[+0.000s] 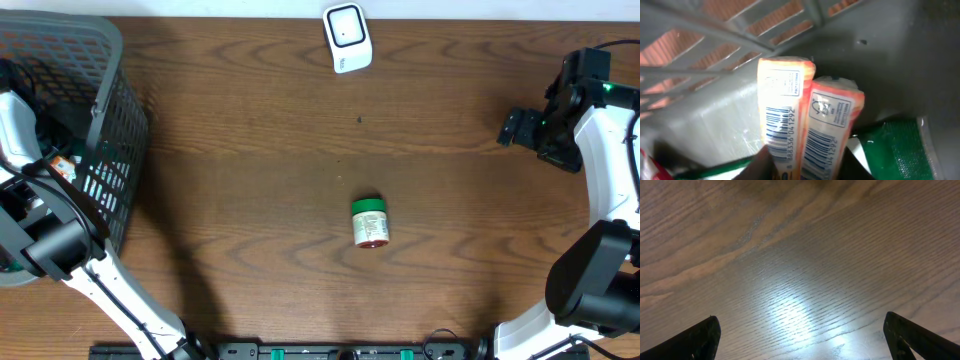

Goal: Scan the item barcode
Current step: 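Reach the left gripper into the basket and grasp two orange boxes, then lift the orange boxes out and carry them toward the jar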

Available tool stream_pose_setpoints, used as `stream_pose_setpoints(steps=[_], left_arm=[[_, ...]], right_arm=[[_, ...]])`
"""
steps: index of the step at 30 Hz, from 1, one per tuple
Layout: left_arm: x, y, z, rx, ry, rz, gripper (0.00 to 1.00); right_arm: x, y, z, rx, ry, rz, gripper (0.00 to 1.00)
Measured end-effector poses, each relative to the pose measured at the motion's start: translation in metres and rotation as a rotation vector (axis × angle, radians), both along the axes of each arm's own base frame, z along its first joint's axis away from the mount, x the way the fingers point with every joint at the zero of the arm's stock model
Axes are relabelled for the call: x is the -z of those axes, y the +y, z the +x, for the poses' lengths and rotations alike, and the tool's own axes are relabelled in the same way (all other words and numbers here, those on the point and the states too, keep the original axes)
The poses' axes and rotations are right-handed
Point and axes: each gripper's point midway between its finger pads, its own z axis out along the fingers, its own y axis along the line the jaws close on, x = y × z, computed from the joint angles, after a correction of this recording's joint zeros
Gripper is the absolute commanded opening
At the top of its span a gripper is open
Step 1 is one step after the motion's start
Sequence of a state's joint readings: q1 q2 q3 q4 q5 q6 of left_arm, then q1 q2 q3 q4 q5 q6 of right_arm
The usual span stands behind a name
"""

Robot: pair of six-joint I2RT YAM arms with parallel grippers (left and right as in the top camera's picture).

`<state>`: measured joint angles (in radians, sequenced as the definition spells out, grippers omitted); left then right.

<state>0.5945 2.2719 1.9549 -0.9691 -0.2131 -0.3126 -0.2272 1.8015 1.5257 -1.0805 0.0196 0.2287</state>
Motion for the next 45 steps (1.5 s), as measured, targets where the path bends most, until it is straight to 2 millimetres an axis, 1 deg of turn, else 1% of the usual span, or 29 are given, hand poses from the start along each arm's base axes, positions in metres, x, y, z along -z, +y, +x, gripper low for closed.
stream_pose_setpoints(steps=[4, 5, 7, 9, 10, 12, 15, 16, 18, 19, 21, 22, 24, 26, 28, 29, 31, 32, 33, 36, 37, 38, 41, 45], left_arm=[[-0.003, -0.003, 0.002, 0.003, -0.016, -0.019, 0.19], [-0.006, -0.005, 0.004, 0.006, -0.030, -0.025, 0.19], [-0.019, -0.007, 0.007, 0.008, -0.069, -0.028, 0.19], [-0.044, -0.009, 0.010, -0.001, -0.129, -0.013, 0.19], [-0.064, -0.010, 0.011, -0.006, -0.171, 0.003, 0.19], [-0.118, -0.019, 0.009, -0.013, -0.289, 0.029, 0.19], [-0.197, -0.049, -0.005, 0.012, -0.462, 0.027, 0.19], [-0.219, -0.059, -0.011, 0.025, -0.509, 0.030, 0.20], [-0.263, -0.088, -0.024, 0.070, -0.603, 0.032, 0.20], [-0.284, -0.107, -0.031, 0.102, -0.647, 0.029, 0.20], [-0.311, -0.144, -0.043, 0.170, -0.703, 0.011, 0.20], [-0.321, -0.167, -0.049, 0.219, -0.725, -0.004, 0.20], [-0.334, -0.206, -0.056, 0.310, -0.752, -0.041, 0.20], [-0.338, -0.238, -0.060, 0.394, -0.758, -0.079, 0.20], [-0.338, -0.272, -0.062, 0.486, -0.747, -0.127, 0.20], [-0.336, -0.291, -0.063, 0.539, -0.733, -0.156, 0.20], [-0.332, -0.315, -0.062, 0.609, -0.715, -0.193, 0.20], [-0.328, -0.333, -0.061, 0.662, -0.699, -0.220, 0.20], [-0.326, -0.346, -0.060, 0.699, -0.688, -0.237, 0.20], [-0.311, -0.387, -0.058, 0.810, -0.631, -0.294, 0.20], [-0.303, -0.404, -0.058, 0.850, -0.601, -0.316, 0.20], [-0.297, -0.415, -0.058, 0.875, -0.579, -0.332, 0.20], [-0.270, -0.455, -0.055, 0.955, -0.484, -0.382, 0.20], [-0.226, -0.505, -0.055, 1.036, -0.334, -0.430, 0.20]], right_arm=[[0.000, 0.000, 0.000, 0.000, 0.000, 0.000, 0.99], [0.000, 0.000, 0.000, 0.000, 0.001, 0.000, 0.99], [0.000, 0.000, 0.000, 0.000, 0.001, 0.000, 0.99], [0.000, 0.000, 0.000, 0.000, 0.000, 0.000, 0.99], [0.000, 0.000, 0.000, 0.000, 0.001, 0.000, 0.99], [0.000, 0.000, 0.000, 0.000, 0.001, 0.000, 0.99], [0.000, 0.000, 0.000, 0.000, 0.000, 0.000, 0.99], [0.000, 0.000, 0.000, 0.000, 0.000, 0.000, 0.99], [0.000, 0.000, 0.000, 0.000, 0.000, 0.000, 0.99], [0.000, 0.000, 0.000, 0.000, 0.001, 0.000, 0.99], [0.000, 0.000, 0.000, 0.000, 0.001, 0.000, 0.99], [0.000, 0.000, 0.000, 0.000, 0.001, 0.000, 0.99], [0.000, 0.000, 0.000, 0.000, 0.000, 0.000, 0.99], [0.000, 0.000, 0.000, 0.000, 0.001, 0.000, 0.99], [0.000, 0.000, 0.000, 0.000, 0.000, 0.000, 0.99], [0.000, 0.000, 0.000, 0.000, 0.000, 0.000, 0.99], [0.000, 0.000, 0.000, 0.000, 0.000, 0.000, 0.99], [0.000, 0.000, 0.000, 0.000, 0.000, 0.000, 0.99], [0.000, 0.000, 0.000, 0.000, 0.000, 0.000, 0.99], [0.000, 0.000, 0.000, 0.000, 0.000, 0.000, 0.99], [0.000, 0.000, 0.000, 0.000, 0.000, 0.000, 0.99], [0.000, 0.000, 0.000, 0.000, 0.000, 0.000, 0.99], [0.000, 0.000, 0.000, 0.000, 0.000, 0.000, 0.99], [0.000, 0.000, 0.000, 0.000, 0.000, 0.000, 0.99]])
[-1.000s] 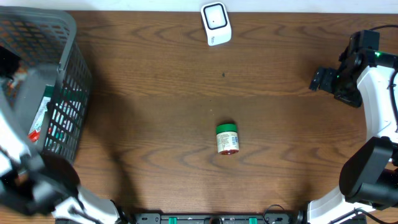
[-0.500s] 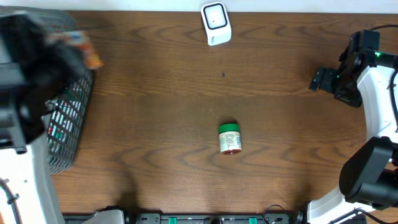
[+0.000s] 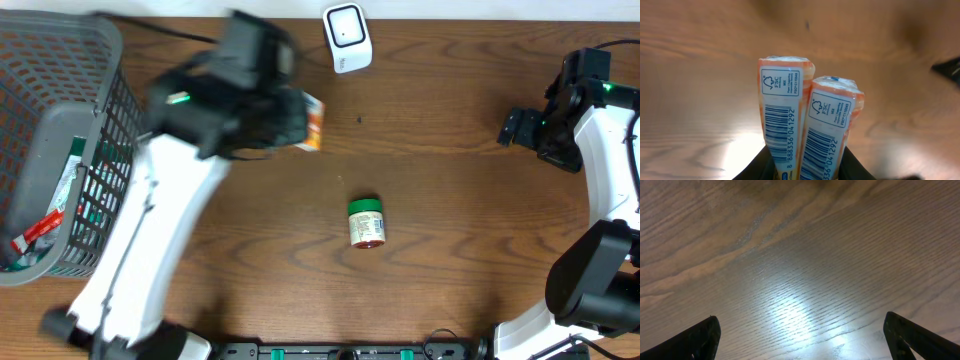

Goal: Scan the item barcode
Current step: 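Lift the orange boxes out and carry them toward the jar, then set the orange boxes down right of the jar and open the left gripper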

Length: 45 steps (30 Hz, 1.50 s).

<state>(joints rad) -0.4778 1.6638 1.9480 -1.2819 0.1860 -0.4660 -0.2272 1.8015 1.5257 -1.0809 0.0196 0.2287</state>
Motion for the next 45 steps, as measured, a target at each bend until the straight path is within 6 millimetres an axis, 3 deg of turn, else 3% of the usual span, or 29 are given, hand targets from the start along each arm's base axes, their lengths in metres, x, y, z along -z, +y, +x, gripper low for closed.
stream_pose_setpoints(steps=[5, 10, 16, 20, 25, 37, 39, 41, 45], left_arm=[[0.063, -0.049, -0.003, 0.080, 0.154, 0.075, 0.20], [0.120, -0.079, -0.010, 0.087, 0.287, 0.141, 0.20], [0.164, -0.120, -0.021, 0.139, 0.327, 0.175, 0.20], [0.183, -0.150, -0.034, 0.184, 0.323, 0.177, 0.20], [0.192, -0.177, -0.038, 0.141, 0.286, 0.153, 0.20], [0.230, -0.200, -0.046, 0.037, 0.230, 0.225, 0.21], [0.237, -0.203, -0.049, 0.039, 0.234, 0.235, 0.30], [0.243, -0.203, -0.052, 0.043, 0.241, 0.246, 0.55], [0.246, -0.203, -0.052, 0.040, 0.241, 0.252, 0.66]], right_arm=[[0.000, 0.000, 0.000, 0.000, 0.000, 0.000, 0.99], [0.000, 0.000, 0.000, 0.000, 0.000, 0.000, 0.99], [0.000, 0.000, 0.000, 0.000, 0.000, 0.000, 0.99], [0.000, 0.000, 0.000, 0.000, 0.000, 0.000, 0.99], [0.000, 0.000, 0.000, 0.000, 0.000, 0.000, 0.99], [0.000, 0.000, 0.000, 0.000, 0.000, 0.000, 0.99], [0.000, 0.000, 0.000, 0.000, 0.000, 0.000, 0.99], [0.000, 0.000, 0.000, 0.000, 0.000, 0.000, 0.99], [0.000, 0.000, 0.000, 0.000, 0.000, 0.000, 0.99]])
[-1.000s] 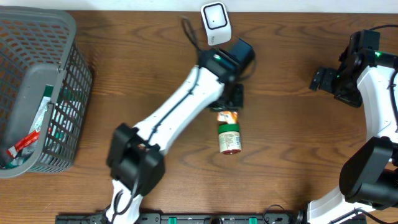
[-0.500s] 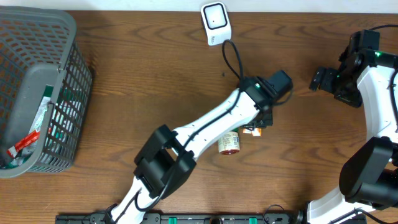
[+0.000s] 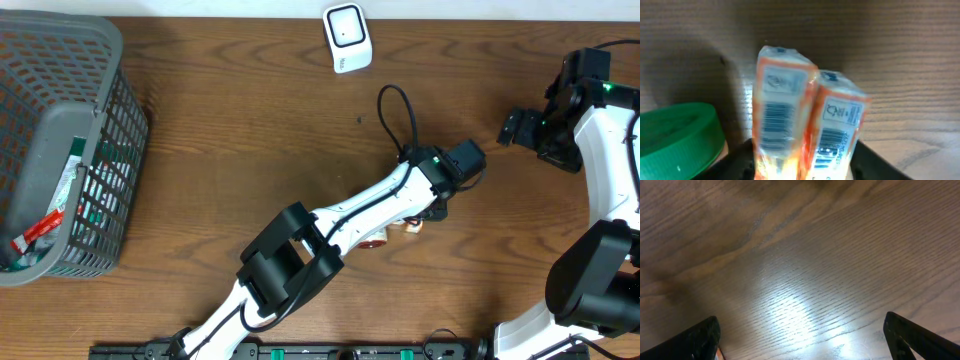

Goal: Scan the item barcode
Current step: 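Set the orange boxes down right of the jar and open the left gripper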

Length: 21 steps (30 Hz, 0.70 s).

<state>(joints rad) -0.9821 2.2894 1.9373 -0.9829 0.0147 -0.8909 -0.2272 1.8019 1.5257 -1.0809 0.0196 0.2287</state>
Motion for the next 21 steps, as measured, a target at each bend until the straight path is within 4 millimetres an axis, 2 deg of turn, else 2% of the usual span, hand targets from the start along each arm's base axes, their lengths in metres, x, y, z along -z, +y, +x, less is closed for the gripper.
stream_pose_setpoints(steps=[12, 15, 19, 21], left_arm=[[-0.001, -0.001, 0.002, 0.061, -0.014, 0.002, 0.76], [-0.005, -0.002, 0.008, 0.100, -0.033, 0.001, 0.77], [-0.025, 0.000, 0.028, 0.136, -0.106, -0.006, 0.77], [-0.046, 0.006, 0.042, 0.140, -0.153, -0.021, 0.77]], right_arm=[[0.000, 0.000, 0.000, 0.000, 0.000, 0.000, 0.99], [0.000, 0.000, 0.000, 0.000, 0.000, 0.000, 0.99], [0.000, 0.000, 0.000, 0.000, 0.000, 0.000, 0.99], [0.000, 0.000, 0.000, 0.000, -0.001, 0.000, 0.99]])
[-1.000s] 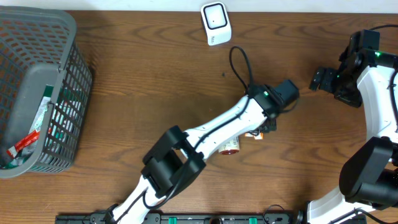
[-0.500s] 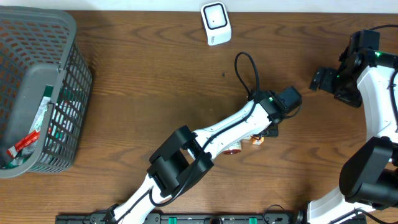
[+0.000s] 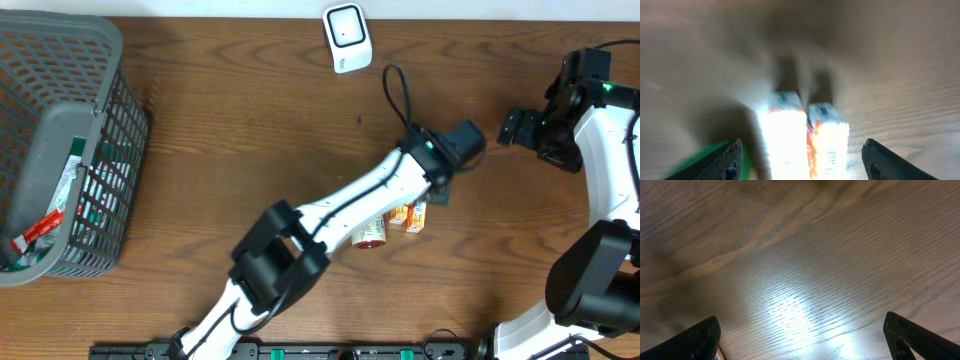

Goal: Scan the item barcode
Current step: 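Set the orange boxes down right of the jar and open the left gripper, then retract the left gripper back over the basket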

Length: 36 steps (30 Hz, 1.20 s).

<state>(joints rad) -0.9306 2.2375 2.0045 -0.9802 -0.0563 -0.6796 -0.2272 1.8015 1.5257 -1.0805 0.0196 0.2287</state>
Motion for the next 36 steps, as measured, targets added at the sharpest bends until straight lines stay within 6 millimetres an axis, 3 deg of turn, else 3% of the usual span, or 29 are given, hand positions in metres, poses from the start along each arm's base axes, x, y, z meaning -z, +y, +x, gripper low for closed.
stream_pose_setpoints(steps=[4, 7, 10, 12, 18, 21, 25, 27, 31, 36], left_arm=[[-0.066, 0.036, 0.031, -0.040, -0.104, -0.049, 0.77], [-0.122, 0.097, 0.050, -0.136, -0.169, -0.053, 0.77], [-0.173, 0.178, 0.066, -0.281, -0.235, -0.049, 0.77], [-0.197, 0.237, 0.070, -0.396, -0.264, -0.035, 0.77], [-0.234, 0.415, 0.055, -0.813, -0.312, 0.030, 0.77], [-0.236, 0.490, 0.036, -1.025, -0.308, 0.067, 0.77], [-0.225, 0.564, 0.005, -1.301, -0.275, 0.083, 0.77], [-0.213, 0.588, -0.009, -1.418, -0.241, 0.087, 0.77], [-0.171, 0.622, -0.028, -1.623, -0.119, 0.089, 0.77], [-0.112, 0.649, -0.040, -1.779, 0.038, 0.103, 0.76]], right_arm=[[0.000, 0.000, 0.000, 0.000, 0.001, 0.000, 0.99], [0.000, 0.000, 0.000, 0.000, 0.000, 0.001, 0.99], [0.000, 0.000, 0.000, 0.000, 0.001, 0.000, 0.99], [0.000, 0.000, 0.000, 0.000, 0.001, 0.000, 0.99], [0.000, 0.000, 0.000, 0.000, 0.000, 0.000, 0.99], [0.000, 0.000, 0.000, 0.000, 0.000, 0.000, 0.99], [0.000, 0.000, 0.000, 0.000, 0.000, 0.000, 0.99], [0.000, 0.000, 0.000, 0.000, 0.001, 0.000, 0.99], [0.000, 0.000, 0.000, 0.000, 0.000, 0.000, 0.99], [0.000, 0.000, 0.000, 0.000, 0.000, 0.000, 0.99]])
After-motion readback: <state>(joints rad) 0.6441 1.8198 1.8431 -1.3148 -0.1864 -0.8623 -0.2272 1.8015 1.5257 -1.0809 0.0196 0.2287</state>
